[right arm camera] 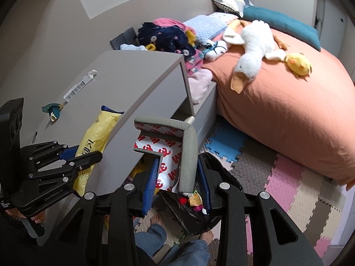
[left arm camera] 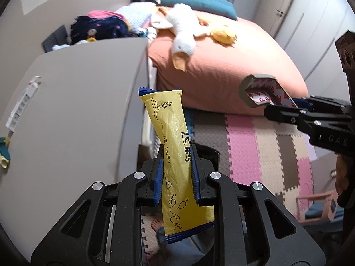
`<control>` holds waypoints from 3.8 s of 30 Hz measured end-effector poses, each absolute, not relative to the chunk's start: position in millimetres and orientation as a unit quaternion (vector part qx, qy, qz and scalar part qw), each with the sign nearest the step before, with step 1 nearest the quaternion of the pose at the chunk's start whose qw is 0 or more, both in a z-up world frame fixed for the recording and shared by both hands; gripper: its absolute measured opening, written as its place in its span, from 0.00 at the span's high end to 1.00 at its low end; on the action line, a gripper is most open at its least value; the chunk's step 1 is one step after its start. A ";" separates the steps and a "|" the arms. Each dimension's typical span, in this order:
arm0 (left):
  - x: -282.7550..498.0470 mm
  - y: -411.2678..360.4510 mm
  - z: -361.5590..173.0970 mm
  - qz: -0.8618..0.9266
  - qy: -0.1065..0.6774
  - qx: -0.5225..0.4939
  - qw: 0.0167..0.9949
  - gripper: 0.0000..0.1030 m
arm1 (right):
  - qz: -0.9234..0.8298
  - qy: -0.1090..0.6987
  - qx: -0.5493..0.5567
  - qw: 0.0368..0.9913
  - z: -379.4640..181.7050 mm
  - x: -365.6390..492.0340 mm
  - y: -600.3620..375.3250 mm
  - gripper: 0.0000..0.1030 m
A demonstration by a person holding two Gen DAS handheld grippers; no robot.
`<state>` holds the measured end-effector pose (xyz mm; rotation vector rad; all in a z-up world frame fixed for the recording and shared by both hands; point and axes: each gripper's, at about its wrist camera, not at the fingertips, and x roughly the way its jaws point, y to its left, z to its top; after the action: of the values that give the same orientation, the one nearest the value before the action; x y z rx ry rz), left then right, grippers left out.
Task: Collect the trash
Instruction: 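Open both tools over the black bin to drop the guard and bag, then move both open tools back over the desk, then grasp the teal-and-cream toy with the left tool while the right tool grasps the white thermometer box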
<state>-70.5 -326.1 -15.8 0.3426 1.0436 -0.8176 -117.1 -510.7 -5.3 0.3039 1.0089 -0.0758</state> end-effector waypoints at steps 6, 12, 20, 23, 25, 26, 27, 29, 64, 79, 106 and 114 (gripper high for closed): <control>-76.9 -327.3 -22.8 -0.355 0.475 0.177 0.786 0.06 | -0.053 0.467 0.162 0.867 -3.6 -132.3 -521.7 0.32; -73.6 -323.8 -25.2 -0.338 0.481 0.170 0.790 0.06 | -0.062 0.460 0.172 0.869 -3.4 -139.0 -529.9 0.31; -70.9 -318.4 -26.0 -0.326 0.484 0.166 0.795 0.06 | -0.050 0.462 0.167 0.869 -5.2 -134.5 -526.6 0.31; -69.3 -314.2 -26.1 -0.318 0.484 0.165 0.798 0.06 | -0.043 0.464 0.161 0.870 -5.7 -129.7 -522.5 0.31; -67.3 -310.7 -26.1 -0.310 0.484 0.163 0.802 0.06 | -0.036 0.465 0.155 0.871 -5.6 -125.2 -517.8 0.31; -65.9 -307.6 -25.8 -0.305 0.484 0.161 0.804 0.06 | -0.032 0.466 0.151 0.871 -5.3 -122.6 -515.1 0.31; -64.5 -304.5 -25.4 -0.301 0.484 0.158 0.806 0.06 | -0.029 0.466 0.148 0.872 -5.1 -120.0 -512.8 0.31; -61.7 -297.9 -24.8 -0.293 0.486 0.152 0.809 0.06 | -0.019 0.466 0.142 0.873 -4.4 -115.0 -506.7 0.31; -1.4 -145.9 -25.7 -0.127 0.500 0.064 0.854 0.06 | 0.115 0.479 0.071 0.867 -3.3 15.1 -369.9 0.27; 31.6 -90.3 -28.2 -0.070 0.490 0.020 0.869 0.06 | 0.118 0.491 0.061 0.861 -0.9 68.9 -320.2 0.24; 111.5 -32.9 -52.4 -0.007 0.486 -0.061 0.872 0.25 | 0.097 0.525 0.094 0.840 -22.8 187.9 -253.9 0.24; 125.4 -21.5 -59.7 -0.007 0.487 -0.077 0.870 0.34 | 0.101 0.531 0.092 0.836 -29.3 217.5 -232.0 0.24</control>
<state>125.4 -21.5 -59.7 -0.1603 1.0186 -0.0143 217.5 -232.0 -29.3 0.1938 1.1236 0.2143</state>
